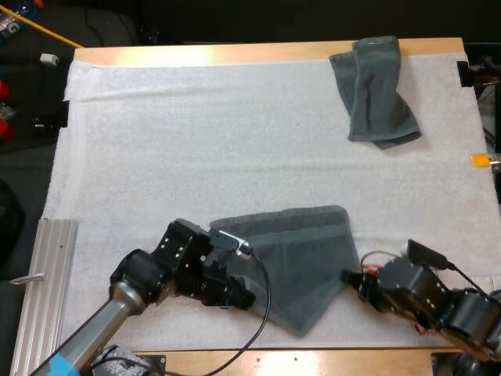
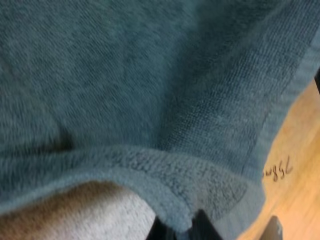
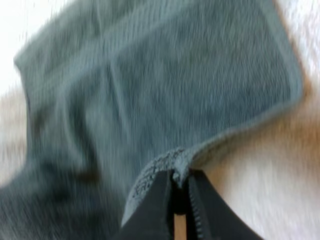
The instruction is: Pick towel from pile, fold and stack
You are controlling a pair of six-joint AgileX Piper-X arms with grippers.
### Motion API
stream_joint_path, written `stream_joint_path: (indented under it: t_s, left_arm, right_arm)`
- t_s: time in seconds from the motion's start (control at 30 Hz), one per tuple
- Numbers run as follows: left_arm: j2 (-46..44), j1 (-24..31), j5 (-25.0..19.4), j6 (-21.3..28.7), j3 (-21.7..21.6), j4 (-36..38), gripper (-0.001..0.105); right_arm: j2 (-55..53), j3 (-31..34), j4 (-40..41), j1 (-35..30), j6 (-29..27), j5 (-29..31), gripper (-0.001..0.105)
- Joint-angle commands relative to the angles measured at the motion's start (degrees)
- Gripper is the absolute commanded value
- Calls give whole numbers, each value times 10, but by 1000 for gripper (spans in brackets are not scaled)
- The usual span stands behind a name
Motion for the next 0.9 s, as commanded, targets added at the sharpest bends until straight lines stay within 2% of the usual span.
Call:
stream_joint_path:
  t_s: [0.0,0.17,0.53,0.67,0.87]
  left_arm:
    - [10,1,7,-9,-4,-18,0]
    - [47,38,-12,-12,-4,-47,0]
    - [103,139,-18,-11,-4,-117,0]
    - [125,160,-42,-7,-4,-132,0]
    - [128,172,-101,3,-4,-144,0]
  right_arm:
    - [9,-5,-17,-15,0,-6,0]
    - [56,-5,-79,-72,-2,-39,0]
    - [162,-5,-176,-157,-7,-75,0]
    - [195,-5,-216,-183,-7,-99,0]
    - [224,-5,-241,-205,-7,-116,0]
